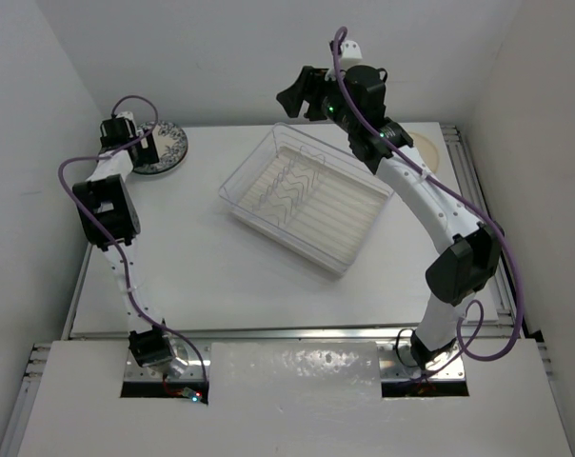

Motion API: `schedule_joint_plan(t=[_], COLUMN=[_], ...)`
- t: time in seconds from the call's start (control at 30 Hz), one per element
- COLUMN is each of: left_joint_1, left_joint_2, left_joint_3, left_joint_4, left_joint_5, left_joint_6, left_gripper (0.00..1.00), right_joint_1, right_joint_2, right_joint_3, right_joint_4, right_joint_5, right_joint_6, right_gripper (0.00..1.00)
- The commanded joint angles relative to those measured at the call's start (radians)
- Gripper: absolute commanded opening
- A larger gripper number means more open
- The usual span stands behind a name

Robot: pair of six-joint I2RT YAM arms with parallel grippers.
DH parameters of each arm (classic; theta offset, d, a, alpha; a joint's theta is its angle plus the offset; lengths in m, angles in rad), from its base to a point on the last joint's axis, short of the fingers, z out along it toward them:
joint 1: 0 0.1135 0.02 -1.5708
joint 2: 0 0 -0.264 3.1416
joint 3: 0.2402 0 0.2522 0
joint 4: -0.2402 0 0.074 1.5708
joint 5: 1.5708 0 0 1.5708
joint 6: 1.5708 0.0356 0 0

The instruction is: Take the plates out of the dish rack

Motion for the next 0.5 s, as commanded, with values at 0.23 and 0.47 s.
schedule_joint_plan(t=[0.23,0.47], left_joint_1=[-0.002,-0.002], left_joint_2=[-0.199,-0.413], left_joint_3=[0.014,0.026], left_joint_4=[-0.030,-0.169], left_joint_5=[-0.062,0.085], left_joint_6=[-0.022,0.012], left_gripper=[1.00,1.00], right_joint_1=[-0.084,-0.328], right_joint_2=[-0.043,-0.171], right_joint_3=[0.052,-0.066], right_joint_4=[-0.234,-0.443], right_joint_5=[0.148,0.255], right_joint_6=[-0.113,-0.116], right_gripper=[0.76,0.80])
